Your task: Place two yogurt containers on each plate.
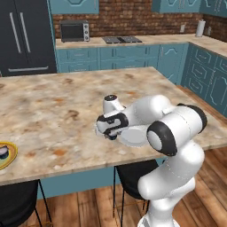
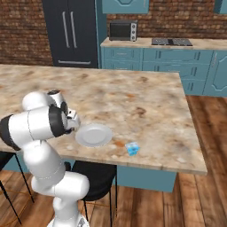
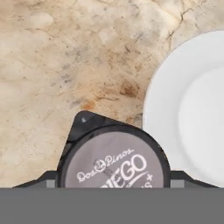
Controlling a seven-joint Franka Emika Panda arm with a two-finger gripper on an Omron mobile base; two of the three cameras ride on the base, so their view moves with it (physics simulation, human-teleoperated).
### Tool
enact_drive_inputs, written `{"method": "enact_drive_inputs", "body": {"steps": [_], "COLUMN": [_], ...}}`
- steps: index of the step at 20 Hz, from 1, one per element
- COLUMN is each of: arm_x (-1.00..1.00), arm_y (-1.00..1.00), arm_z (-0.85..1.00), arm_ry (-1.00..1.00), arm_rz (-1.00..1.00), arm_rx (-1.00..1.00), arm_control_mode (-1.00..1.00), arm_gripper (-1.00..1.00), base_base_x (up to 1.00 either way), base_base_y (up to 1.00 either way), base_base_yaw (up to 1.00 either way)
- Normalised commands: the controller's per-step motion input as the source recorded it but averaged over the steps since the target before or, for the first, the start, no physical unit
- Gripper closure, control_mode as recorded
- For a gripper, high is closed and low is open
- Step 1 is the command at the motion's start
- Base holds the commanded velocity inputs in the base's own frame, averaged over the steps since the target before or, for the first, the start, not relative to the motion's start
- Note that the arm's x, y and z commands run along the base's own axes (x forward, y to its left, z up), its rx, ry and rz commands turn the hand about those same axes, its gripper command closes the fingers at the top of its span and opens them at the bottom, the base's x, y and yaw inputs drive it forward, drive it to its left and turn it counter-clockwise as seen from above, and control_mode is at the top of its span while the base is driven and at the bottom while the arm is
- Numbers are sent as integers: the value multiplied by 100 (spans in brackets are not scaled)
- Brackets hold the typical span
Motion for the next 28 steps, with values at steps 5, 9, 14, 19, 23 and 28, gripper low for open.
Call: {"method": "enact_drive_inputs", "body": {"steps": [5, 9, 14, 19, 23, 28], "arm_x": [31, 21, 10, 22, 7, 0], "arm_y": [-79, -91, -51, -29, -15, 0], "arm_z": [15, -9, -11, -23, -16, 0], "arm_ry": [4, 8, 2, -1, 0, 0], "arm_rz": [-15, -25, -13, 0, 0, 0], "arm_rx": [-2, -2, -5, 0, 0, 0], "arm_control_mode": [-100, -100, -100, -100, -100, -100], "arm_gripper": [100, 100, 100, 100, 100, -100], "base_base_x": [0, 0, 0, 0, 0, 0], "base_base_y": [0, 0, 0, 0, 0, 0], "base_base_yaw": [0, 0, 0, 0, 0, 0]}}
